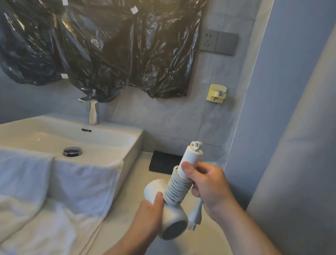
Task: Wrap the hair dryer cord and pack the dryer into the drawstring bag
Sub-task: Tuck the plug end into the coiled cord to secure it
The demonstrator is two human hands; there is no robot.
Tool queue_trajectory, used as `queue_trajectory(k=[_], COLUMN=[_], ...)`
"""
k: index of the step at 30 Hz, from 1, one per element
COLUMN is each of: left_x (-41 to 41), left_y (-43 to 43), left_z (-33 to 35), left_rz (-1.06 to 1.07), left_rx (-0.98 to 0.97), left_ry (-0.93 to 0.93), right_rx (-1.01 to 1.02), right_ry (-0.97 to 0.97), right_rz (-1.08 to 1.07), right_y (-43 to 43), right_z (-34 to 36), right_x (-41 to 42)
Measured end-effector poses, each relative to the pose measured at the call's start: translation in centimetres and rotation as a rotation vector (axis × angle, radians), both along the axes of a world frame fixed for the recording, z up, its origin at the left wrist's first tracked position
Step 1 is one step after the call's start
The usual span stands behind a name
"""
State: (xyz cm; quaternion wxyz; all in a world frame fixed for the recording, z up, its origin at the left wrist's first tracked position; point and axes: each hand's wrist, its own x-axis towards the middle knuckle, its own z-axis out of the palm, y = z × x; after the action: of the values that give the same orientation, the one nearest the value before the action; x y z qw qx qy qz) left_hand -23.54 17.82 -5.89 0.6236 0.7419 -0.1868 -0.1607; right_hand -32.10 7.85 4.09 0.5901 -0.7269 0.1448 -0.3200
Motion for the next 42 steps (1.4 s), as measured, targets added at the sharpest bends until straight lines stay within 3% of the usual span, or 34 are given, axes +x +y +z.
queue_trajectory(k=[6, 12, 22, 24, 28, 33, 36, 42], left_x=[1.6, 4.1, 9.5, 9.8, 8.7, 7.8, 7.9, 8.0], left_y=[-0.2, -1.1, -4.2, -4.4, -4.2, -4.0, -4.0, -4.4], left_z=[-1.8, -2.0, -3.0, -3.1, -1.6, 0.3, 0.5, -0.5], left_rz=[-0.035, -0.052, -0.094, -0.053, -0.157, -0.306, -0.281, -0.276], left_rx=[0.103, 0.15, 0.474, 0.363, -0.109, -0.285, -0.351, -0.523], left_ry=[-0.203, -0.251, -0.442, -0.52, -0.47, -0.536, -0.533, -0.441], right_rx=[-0.064, -0.1, -0.105, -0.068, -0.023, 0.174, 0.036, -0.245], right_ry=[0.025, 0.024, 0.012, 0.007, 0.004, -0.046, 0.034, 0.302], right_rz=[0.038, 0.05, -0.026, -0.034, 0.015, 0.212, 0.251, 0.136], right_y=[-0.7, -1.6, -5.4, -6.1, -7.2, -7.9, -8.0, -8.1], right_z=[-1.3, -2.0, -4.3, -4.7, -5.6, -6.7, -7.1, -7.6], right_x=[0.8, 2.4, 6.1, 6.7, 7.0, 6.6, 5.9, 5.3])
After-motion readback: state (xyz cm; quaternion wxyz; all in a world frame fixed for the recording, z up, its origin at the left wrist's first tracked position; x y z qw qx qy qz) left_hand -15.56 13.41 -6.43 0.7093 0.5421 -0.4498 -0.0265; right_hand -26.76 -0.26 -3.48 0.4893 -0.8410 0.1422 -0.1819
